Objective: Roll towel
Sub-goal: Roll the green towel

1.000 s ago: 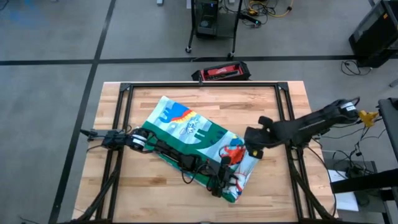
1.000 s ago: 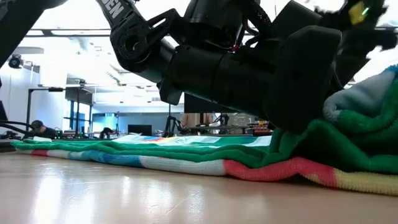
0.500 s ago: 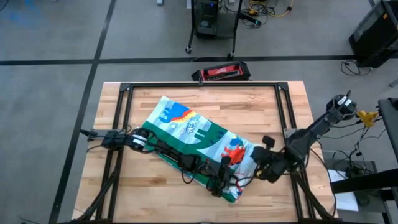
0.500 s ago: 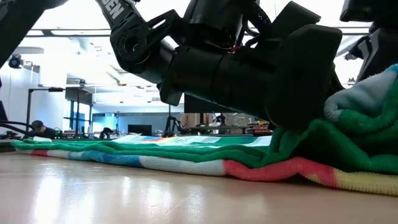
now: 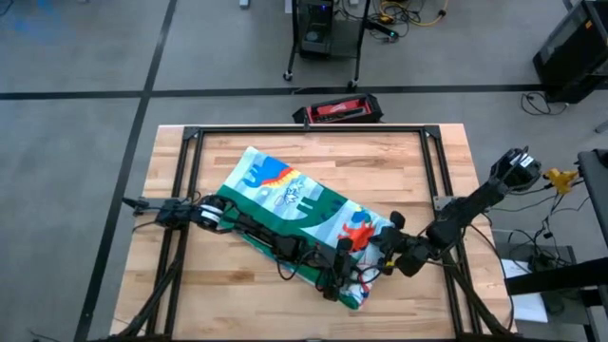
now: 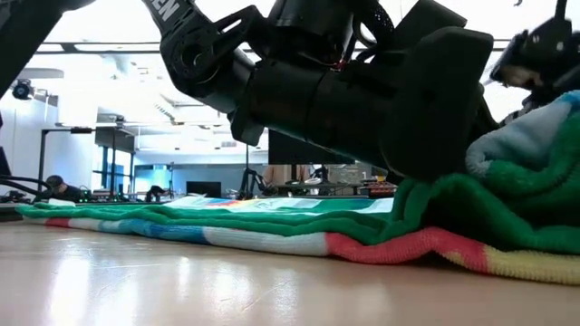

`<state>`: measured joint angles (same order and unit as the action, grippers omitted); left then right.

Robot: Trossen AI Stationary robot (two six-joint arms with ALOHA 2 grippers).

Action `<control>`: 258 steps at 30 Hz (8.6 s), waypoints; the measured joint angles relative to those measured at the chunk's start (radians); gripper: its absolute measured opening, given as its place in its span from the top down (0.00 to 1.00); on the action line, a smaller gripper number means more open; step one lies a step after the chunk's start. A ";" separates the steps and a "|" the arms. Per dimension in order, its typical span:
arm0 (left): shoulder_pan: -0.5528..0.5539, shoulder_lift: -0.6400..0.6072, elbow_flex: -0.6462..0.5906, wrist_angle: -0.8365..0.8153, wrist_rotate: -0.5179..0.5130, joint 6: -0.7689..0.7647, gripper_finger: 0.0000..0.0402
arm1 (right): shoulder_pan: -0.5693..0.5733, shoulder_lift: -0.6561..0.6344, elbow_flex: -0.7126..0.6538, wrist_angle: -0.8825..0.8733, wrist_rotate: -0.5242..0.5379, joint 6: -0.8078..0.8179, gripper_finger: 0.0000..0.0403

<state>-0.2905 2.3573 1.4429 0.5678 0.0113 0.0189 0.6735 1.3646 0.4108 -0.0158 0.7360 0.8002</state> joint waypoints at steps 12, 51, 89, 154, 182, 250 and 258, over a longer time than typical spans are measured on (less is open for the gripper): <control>-0.019 -0.059 -0.002 -0.029 -0.006 -0.001 0.70 | -0.001 0.114 -0.004 0.060 0.089 0.018 1.00; -0.203 -0.148 0.001 -0.430 -0.448 -0.181 0.70 | 0.027 0.176 -0.010 0.078 0.159 0.048 1.00; -0.238 -0.067 -0.034 -0.147 -0.470 -0.217 0.70 | 0.027 0.176 -0.017 0.077 0.173 0.052 1.00; -0.187 -0.052 -0.048 -0.105 -0.331 -0.109 1.00 | 0.024 0.176 -0.022 0.077 0.174 0.056 1.00; -0.168 -0.025 -0.016 -0.076 -0.384 -0.102 1.00 | 0.024 0.176 -0.024 0.073 0.174 0.049 1.00; -0.034 0.001 0.163 -0.357 -0.250 -0.105 1.00 | 0.021 0.176 -0.027 0.074 0.173 0.044 1.00; -0.041 0.046 0.163 -0.204 -0.203 -0.079 1.00 | 0.021 0.176 -0.027 0.074 0.169 0.043 1.00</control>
<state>-0.3313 2.4035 1.6058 0.3634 -0.1915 -0.0601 0.6949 1.5406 0.3841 0.0586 0.9054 0.8433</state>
